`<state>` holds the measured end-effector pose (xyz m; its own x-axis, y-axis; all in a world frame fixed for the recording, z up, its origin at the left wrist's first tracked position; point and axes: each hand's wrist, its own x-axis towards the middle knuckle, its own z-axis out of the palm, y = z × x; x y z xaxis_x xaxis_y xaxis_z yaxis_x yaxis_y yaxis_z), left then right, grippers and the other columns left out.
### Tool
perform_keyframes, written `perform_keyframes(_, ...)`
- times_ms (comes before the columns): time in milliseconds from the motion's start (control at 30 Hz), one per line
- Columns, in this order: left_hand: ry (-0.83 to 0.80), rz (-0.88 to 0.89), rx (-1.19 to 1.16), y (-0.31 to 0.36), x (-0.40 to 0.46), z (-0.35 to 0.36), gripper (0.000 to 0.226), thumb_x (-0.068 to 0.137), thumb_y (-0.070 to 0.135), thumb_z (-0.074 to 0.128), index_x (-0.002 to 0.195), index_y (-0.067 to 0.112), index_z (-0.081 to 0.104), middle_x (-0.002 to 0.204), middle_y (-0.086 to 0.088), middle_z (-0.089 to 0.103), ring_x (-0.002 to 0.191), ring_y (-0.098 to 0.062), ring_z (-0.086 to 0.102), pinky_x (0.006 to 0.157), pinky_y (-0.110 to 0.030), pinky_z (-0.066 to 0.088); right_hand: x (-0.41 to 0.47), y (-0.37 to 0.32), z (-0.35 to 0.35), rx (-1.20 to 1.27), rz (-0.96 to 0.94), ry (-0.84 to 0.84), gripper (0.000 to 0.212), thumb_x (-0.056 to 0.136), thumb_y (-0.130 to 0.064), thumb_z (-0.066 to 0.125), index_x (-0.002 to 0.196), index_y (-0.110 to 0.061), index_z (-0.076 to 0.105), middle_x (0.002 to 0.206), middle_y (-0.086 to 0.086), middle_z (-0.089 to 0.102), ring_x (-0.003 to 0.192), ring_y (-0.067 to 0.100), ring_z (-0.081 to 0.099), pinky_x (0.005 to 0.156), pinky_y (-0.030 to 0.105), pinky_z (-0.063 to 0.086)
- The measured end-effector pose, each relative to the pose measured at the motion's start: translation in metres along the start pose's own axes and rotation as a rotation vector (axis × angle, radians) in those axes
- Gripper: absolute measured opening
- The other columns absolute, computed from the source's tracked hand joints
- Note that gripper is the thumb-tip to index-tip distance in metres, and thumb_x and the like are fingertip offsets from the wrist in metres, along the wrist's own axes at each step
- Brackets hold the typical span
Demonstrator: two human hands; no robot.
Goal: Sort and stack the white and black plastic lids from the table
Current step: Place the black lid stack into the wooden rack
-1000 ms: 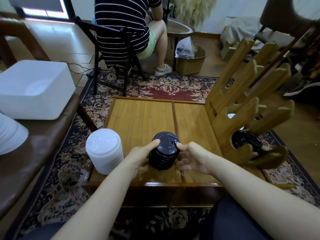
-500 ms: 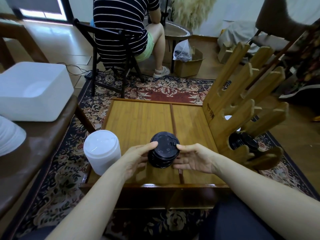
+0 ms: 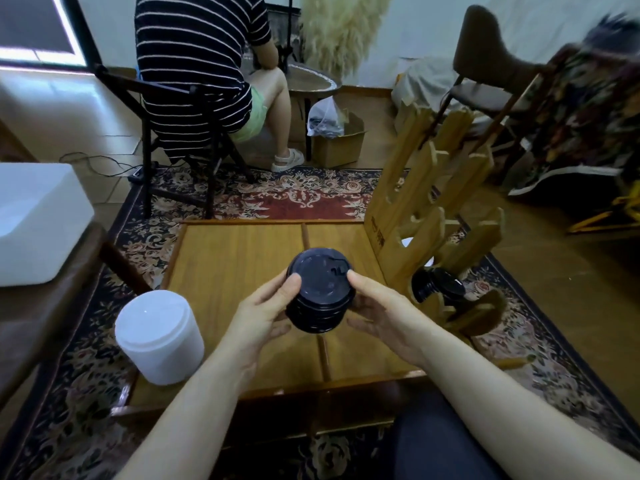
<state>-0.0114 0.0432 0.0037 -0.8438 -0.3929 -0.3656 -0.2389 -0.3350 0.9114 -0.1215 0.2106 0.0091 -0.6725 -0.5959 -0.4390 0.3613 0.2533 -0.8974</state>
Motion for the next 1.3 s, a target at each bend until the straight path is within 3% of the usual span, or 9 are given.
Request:
perform_keyframes(133,-0.054,0.075,-0.044,0.015,-0.012,0.044,0.055,0.066,0.048,0.070,0.119,0.038,0.064,0.108,0.014,0.071,0.099,-0.001,0.066,0.080,-0.023,0.057,-0.027,-0.005,-0.028,0.004,-0.127,0.118,0.070,0.073,-0.066,0.067,0.136,-0.039,0.053,0.132,-0.015,0.062,0.128,0.009,0.053,0.112,0.042,0.037)
perform_keyframes(233,-0.090,0.101,-0.007,0.023,-0.018,0.080,0.069,0.065,0.054,0.068,0.131,0.036,0.061,0.124,0.009,0.069,0.117,-0.011,0.062,0.094,-0.032,0.052,-0.050,-0.012,-0.049,0.038,-0.240,0.238,0.062,0.075,-0.062,0.070,0.132,-0.041,0.057,0.129,-0.017,0.064,0.124,0.008,0.057,0.106,0.040,0.042)
perform_keyframes(367,-0.183,0.139,0.039,0.030,-0.017,0.125,0.072,0.066,0.061,0.063,0.135,0.040,0.056,0.135,0.008,0.063,0.129,-0.013,0.055,0.113,-0.040,0.041,-0.075,-0.024,-0.087,0.012,-0.353,0.351,0.058,0.076,-0.058,0.060,0.130,-0.038,0.058,0.125,-0.015,0.066,0.116,0.008,0.063,0.097,0.034,0.049)
perform_keyframes(500,-0.301,0.114,0.100,0.028,-0.006,0.166,0.073,0.079,0.058,0.060,0.148,0.038,0.044,0.147,0.008,0.052,0.137,-0.014,0.046,0.109,-0.031,0.037,-0.083,-0.028,-0.128,-0.010,-0.359,0.412,0.055,0.080,-0.056,0.055,0.130,-0.033,0.059,0.123,-0.011,0.068,0.111,0.010,0.066,0.088,0.028,0.050)
perform_keyframes(633,-0.308,0.080,0.107,0.019,0.010,0.198,0.064,0.090,0.049,0.063,0.149,0.033,0.043,0.152,0.004,0.046,0.140,-0.017,0.042,0.112,-0.032,0.035,-0.079,-0.025,-0.163,-0.012,-0.330,0.431,0.050,0.082,-0.055,0.054,0.125,-0.031,0.062,0.123,-0.008,0.068,0.110,0.014,0.067,0.089,0.031,0.053)
perform_keyframes(833,-0.304,0.081,0.119,0.012,0.029,0.224,0.062,0.091,0.048,0.062,0.148,0.034,0.042,0.150,0.001,0.049,0.138,-0.018,0.045,0.100,-0.026,0.037,-0.061,-0.019,-0.201,-0.073,-0.317,0.402,0.047,0.086,-0.060,0.049,0.126,-0.038,0.060,0.126,-0.016,0.065,0.119,0.009,0.059,0.104,0.033,0.042)
perform_keyframes(1000,-0.271,0.074,0.124,0.000,0.041,0.224,0.061,0.092,0.044,0.063,0.148,0.031,0.043,0.149,0.001,0.050,0.136,-0.017,0.046,0.100,-0.025,0.038,-0.041,-0.010,-0.207,-0.026,-0.263,0.323,0.034,0.100,-0.040,0.043,0.129,-0.028,0.057,0.121,-0.010,0.069,0.106,0.008,0.067,0.082,0.021,0.050)
perform_keyframes(1200,-0.214,0.029,0.139,-0.016,0.055,0.220,0.066,0.093,0.045,0.061,0.152,0.025,0.039,0.153,0.000,0.046,0.140,-0.019,0.042,0.103,-0.028,0.034,-0.015,0.006,-0.216,-0.033,-0.222,0.318,0.054,0.083,-0.053,0.057,0.131,-0.028,0.059,0.129,-0.007,0.065,0.122,0.014,0.058,0.102,0.032,0.045)
perform_keyframes(1300,-0.207,0.008,0.136,-0.019,0.060,0.222,0.063,0.095,0.043,0.060,0.152,0.023,0.040,0.152,0.001,0.048,0.138,-0.017,0.043,0.102,-0.028,0.034,-0.005,0.009,-0.218,-0.023,-0.219,0.307,0.051,0.084,-0.052,0.057,0.130,-0.030,0.060,0.129,-0.007,0.065,0.122,0.015,0.058,0.108,0.036,0.042)
